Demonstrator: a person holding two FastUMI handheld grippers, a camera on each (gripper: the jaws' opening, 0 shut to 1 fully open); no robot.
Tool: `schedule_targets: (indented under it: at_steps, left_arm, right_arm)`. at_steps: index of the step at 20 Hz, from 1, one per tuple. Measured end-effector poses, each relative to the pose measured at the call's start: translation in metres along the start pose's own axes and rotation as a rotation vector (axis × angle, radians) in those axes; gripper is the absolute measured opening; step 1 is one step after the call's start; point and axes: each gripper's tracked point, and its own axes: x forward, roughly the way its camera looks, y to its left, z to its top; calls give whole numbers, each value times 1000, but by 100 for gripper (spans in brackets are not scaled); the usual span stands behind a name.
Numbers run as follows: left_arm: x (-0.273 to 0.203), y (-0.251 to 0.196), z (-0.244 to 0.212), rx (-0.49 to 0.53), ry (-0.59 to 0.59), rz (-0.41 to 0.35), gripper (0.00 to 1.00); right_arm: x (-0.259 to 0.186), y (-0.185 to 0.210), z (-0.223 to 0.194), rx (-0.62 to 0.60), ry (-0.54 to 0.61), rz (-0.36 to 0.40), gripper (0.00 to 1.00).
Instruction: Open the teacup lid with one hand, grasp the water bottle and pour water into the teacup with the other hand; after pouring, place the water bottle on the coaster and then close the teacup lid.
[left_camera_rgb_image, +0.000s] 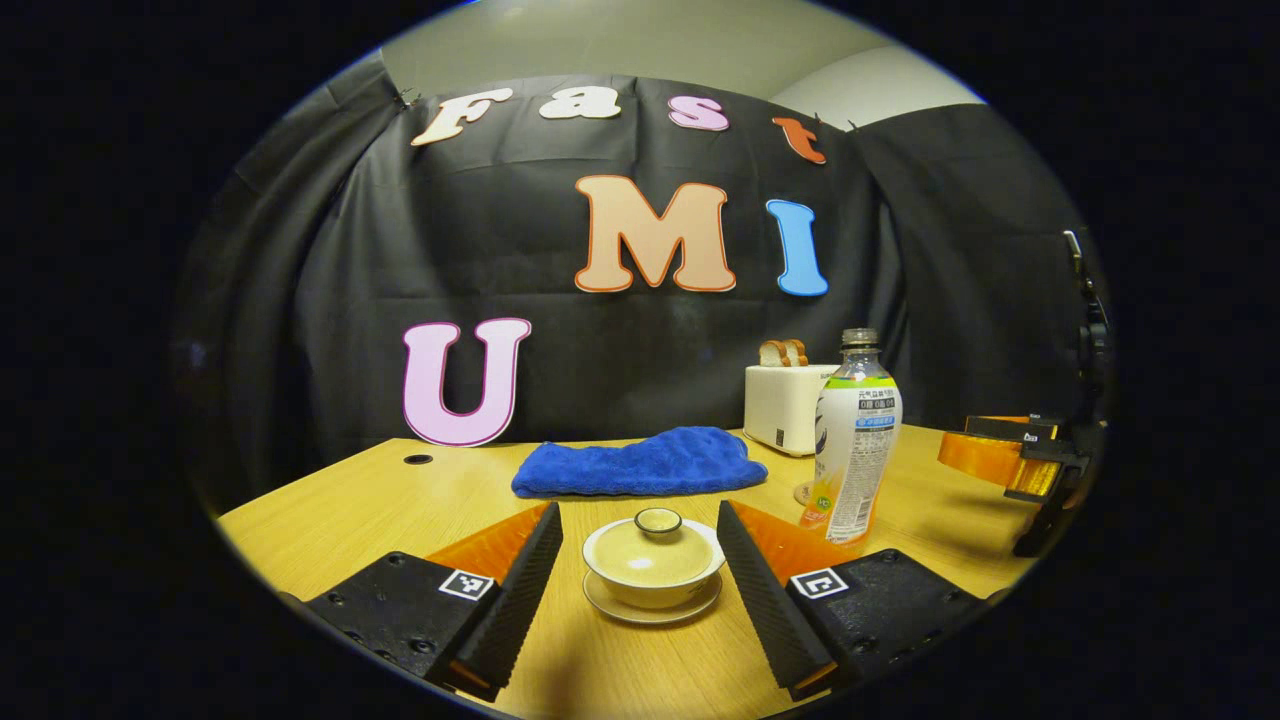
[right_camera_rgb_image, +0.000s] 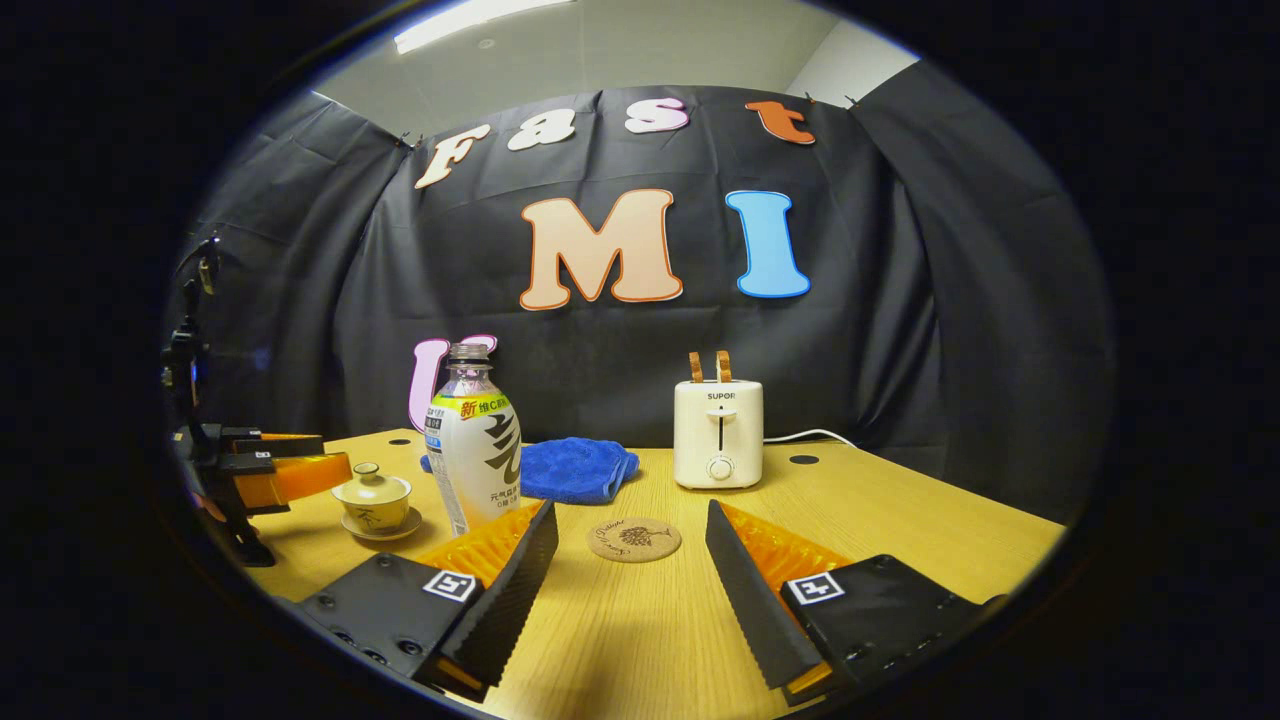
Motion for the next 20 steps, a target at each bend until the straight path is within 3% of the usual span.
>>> schedule_targets:
  at_steps: [10, 12, 15, 20]
  left_arm:
    - [28, -14, -12, 14, 75, -65, 87]
    - [32, -15, -13, 18, 85, -72, 76]
    - [39, -16, -15, 27, 99, -80, 70]
    - [44, -15, -22, 46, 138, -72, 58]
  right_arm:
    - [0, 0, 0, 0, 0, 0, 92]
    - [0, 0, 0, 0, 0, 0, 96]
    - [0, 0, 1, 0, 0, 0, 100]
    - [0, 0, 0, 0, 0, 0, 92]
